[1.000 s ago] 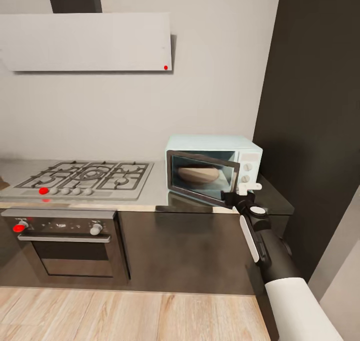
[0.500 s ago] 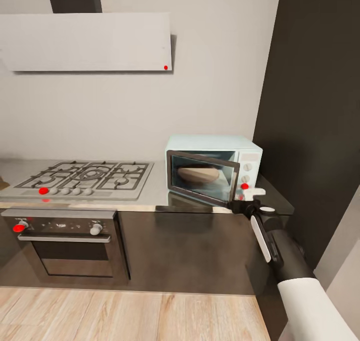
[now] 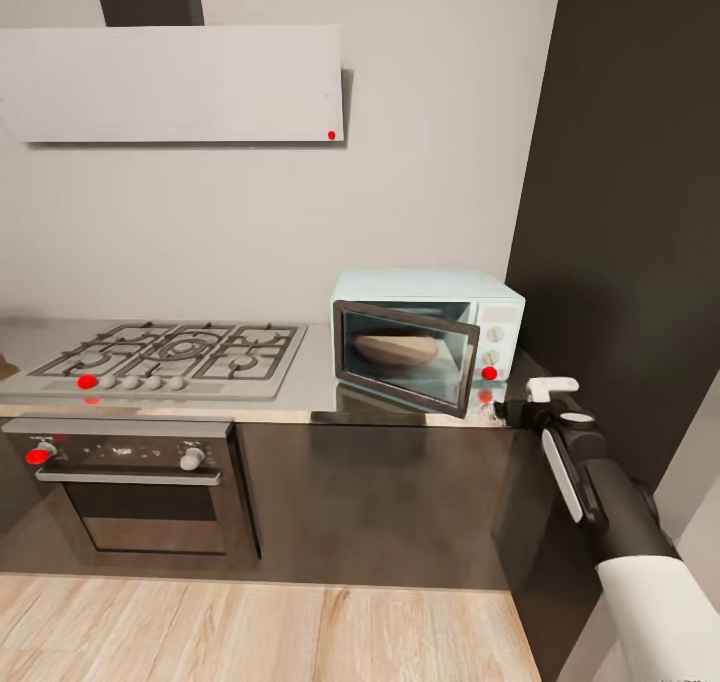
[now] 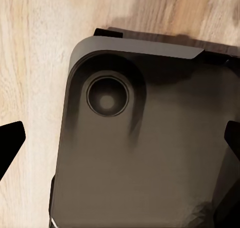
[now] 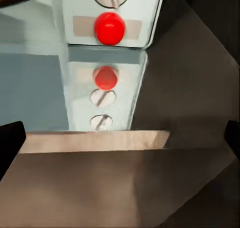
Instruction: In the kitchen, take the popcorn bag from the countertop, put it into the microwave, and heat it until the popcorn is cooked so the cooked popcorn ends up inside the bag.
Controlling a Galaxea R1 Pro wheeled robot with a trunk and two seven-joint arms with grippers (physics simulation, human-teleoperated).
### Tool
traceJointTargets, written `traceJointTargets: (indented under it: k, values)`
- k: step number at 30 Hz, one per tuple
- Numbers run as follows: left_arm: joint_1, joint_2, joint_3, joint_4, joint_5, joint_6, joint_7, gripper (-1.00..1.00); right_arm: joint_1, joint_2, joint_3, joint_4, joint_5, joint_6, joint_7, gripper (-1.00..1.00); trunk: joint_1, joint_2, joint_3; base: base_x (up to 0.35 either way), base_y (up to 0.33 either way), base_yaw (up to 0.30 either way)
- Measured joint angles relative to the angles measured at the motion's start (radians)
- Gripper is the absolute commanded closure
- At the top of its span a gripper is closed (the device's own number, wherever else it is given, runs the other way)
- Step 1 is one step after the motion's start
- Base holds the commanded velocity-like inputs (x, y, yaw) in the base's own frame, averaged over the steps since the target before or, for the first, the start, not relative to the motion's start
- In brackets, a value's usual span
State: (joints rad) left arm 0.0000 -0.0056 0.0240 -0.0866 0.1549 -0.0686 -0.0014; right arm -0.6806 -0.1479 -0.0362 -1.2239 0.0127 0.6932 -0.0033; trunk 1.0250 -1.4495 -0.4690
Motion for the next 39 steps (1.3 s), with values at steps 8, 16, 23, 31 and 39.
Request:
traceJointTargets:
  k: [8,16,23,31,39]
  values:
    - [0.0,0.001,-0.001,0.0,-0.001,0.0,0.0,-1.0,0.0,0.008,-0.081,0.001,-0.007,-0.085,0.009,-1.0,0.0,0.0,0.0,0.213,0.0,0.0]
    - [0.0,0.001,-0.001,0.001,0.0,0.0,0.0,-1.0,0.0,0.011,-0.08,0.002,-0.007,-0.088,0.014,-1.0,0.0,0.0,0.0,0.264,0.0,0.0]
    - [0.0,0.001,-0.001,0.0,-0.001,0.0,0.0,-1.0,0.0,0.007,-0.075,0.002,-0.003,-0.077,0.119,-1.0,0.0,0.0,0.0,0.154,0.0,0.0]
    - [0.0,0.001,-0.003,0.001,-0.002,0.0,0.0,-1.0,0.0,-0.006,-0.073,0.03,0.006,-0.075,0.299,-1.0,0.0,0.0,0.0,0.004,0.0,0.0]
    - [0.0,0.001,-0.006,0.001,-0.002,-0.011,0.0,-1.0,0.0,-0.005,-0.073,0.033,0.03,-0.075,0.421,-1.0,0.0,0.0,0.0,0.0,0.0,0.0]
